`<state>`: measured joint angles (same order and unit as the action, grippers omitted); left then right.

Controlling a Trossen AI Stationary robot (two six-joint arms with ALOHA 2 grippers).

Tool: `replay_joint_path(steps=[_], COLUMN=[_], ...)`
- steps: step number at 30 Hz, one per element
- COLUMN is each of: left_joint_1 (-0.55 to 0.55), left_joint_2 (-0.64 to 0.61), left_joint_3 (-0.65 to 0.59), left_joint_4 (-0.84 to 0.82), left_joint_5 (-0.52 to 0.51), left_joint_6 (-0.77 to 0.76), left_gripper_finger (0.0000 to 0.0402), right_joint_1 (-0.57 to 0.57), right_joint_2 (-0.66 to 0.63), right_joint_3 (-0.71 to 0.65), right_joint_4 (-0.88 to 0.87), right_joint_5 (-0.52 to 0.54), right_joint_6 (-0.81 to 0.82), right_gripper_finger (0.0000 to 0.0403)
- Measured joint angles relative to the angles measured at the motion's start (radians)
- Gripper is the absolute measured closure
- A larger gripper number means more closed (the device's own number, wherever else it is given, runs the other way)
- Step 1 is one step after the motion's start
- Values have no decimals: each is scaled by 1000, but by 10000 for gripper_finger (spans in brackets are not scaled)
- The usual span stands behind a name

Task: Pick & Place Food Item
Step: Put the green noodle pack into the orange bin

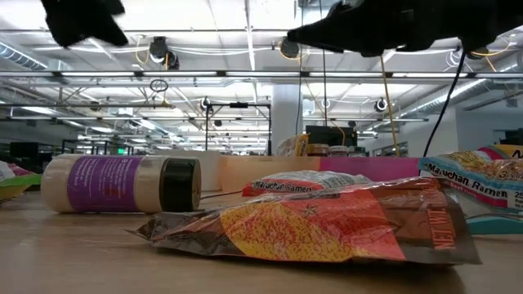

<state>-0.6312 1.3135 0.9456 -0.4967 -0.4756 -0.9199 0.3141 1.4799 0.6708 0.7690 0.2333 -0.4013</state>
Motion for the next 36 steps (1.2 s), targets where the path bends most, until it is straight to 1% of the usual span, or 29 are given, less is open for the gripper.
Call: replay_joint_path(steps=[4,8,10,11,16,17,19,22,24,28,31,36], left_joint_1=[-30,-55,-67,-72,-100,-105,-114,-128,-139,-158,-164,-163], left_joint_2=[64,156,211,237,361,382,417,455,467,474,474,474], left_joint_3=[135,262,309,328,374,377,378,378,378,378,378,378], left_joint_4=[-159,-342,-404,-424,-458,-457,-459,-478,-495,-547,-588,-656], left_joint_5=[-23,-24,-19,-12,73,91,128,186,214,213,222,285], left_joint_6=[-40,-133,-184,-210,-330,-355,-403,-479,-519,-577,-587,-585], left_gripper_finger=[220,220,220,220,220,220,220,220,220,220,220,220], right_joint_1=[0,-2,-9,-13,-28,-32,-39,-53,-70,-111,-144,-186], right_joint_2=[0,0,0,-2,-36,-48,-69,-95,-101,-100,-100,-100], right_joint_3=[0,0,0,0,0,0,0,0,0,0,0,0], right_joint_4=[57,104,110,111,119,109,106,78,56,43,36,6], right_joint_5=[6,8,9,18,161,179,182,139,75,-21,-66,-136], right_joint_6=[-130,-175,-199,-210,-278,-280,-267,-227,-199,-161,-124,-55], right_gripper_finger=[180,181,181,181,181,181,181,181,181,181,181,181])
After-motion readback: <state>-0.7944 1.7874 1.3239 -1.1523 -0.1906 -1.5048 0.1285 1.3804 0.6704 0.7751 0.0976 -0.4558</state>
